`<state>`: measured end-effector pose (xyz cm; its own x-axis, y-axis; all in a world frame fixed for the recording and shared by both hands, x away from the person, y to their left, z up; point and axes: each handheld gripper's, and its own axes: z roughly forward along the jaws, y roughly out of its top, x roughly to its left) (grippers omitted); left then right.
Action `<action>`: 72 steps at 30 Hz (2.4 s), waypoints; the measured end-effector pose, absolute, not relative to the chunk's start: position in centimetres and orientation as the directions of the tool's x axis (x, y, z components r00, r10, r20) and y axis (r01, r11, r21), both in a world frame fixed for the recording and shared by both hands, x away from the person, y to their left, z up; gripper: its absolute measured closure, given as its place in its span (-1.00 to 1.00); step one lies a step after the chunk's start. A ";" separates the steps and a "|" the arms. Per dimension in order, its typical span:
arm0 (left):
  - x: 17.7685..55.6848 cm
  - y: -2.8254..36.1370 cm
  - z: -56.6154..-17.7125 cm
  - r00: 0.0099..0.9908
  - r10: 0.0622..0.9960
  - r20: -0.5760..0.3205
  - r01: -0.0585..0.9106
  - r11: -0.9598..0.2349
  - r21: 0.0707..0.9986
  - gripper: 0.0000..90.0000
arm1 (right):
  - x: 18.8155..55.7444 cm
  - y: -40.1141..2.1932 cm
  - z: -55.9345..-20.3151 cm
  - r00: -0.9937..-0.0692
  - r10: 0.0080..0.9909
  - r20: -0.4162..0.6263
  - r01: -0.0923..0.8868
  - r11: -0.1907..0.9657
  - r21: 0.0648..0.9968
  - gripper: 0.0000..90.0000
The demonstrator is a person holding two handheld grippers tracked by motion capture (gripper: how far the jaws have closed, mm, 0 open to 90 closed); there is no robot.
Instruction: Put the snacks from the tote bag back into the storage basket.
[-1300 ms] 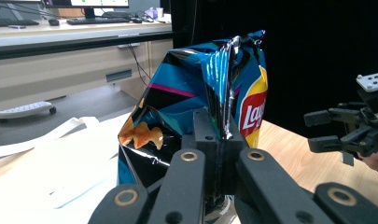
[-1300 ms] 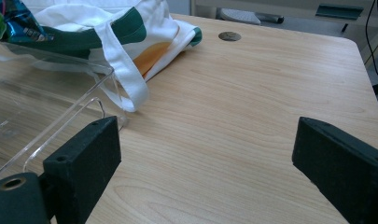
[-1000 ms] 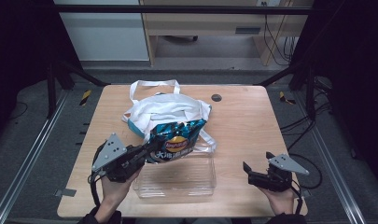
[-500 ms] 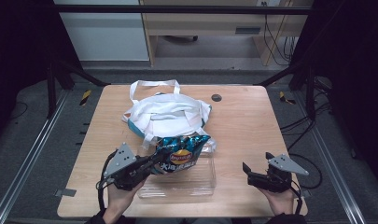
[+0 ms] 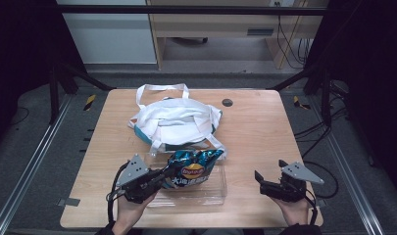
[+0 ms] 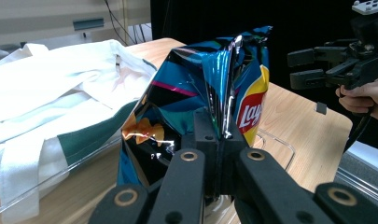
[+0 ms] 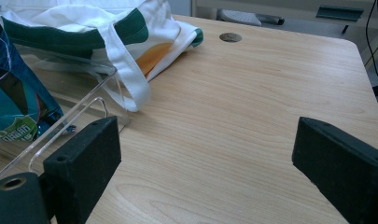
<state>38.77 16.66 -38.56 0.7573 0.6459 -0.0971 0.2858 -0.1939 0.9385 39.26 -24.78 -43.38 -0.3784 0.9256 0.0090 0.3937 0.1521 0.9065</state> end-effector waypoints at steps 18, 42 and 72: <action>40.0 17.9 -39.1 0.680 0.719 -0.146 0.369 -0.162 0.915 1.00 | 39.3 -24.7 -43.4 -0.381 0.924 0.009 0.398 0.156 0.904 -0.82; 41.3 18.0 -39.7 0.632 0.762 -0.139 0.367 -0.136 0.920 0.97 | 39.5 -24.6 -43.5 -0.386 0.923 0.008 0.402 0.161 0.902 -0.82; 43.9 17.8 -39.8 0.607 0.787 -0.109 0.346 -0.137 0.928 0.92 | 39.6 -24.6 -43.6 -0.382 0.924 0.004 0.409 0.165 0.897 -0.82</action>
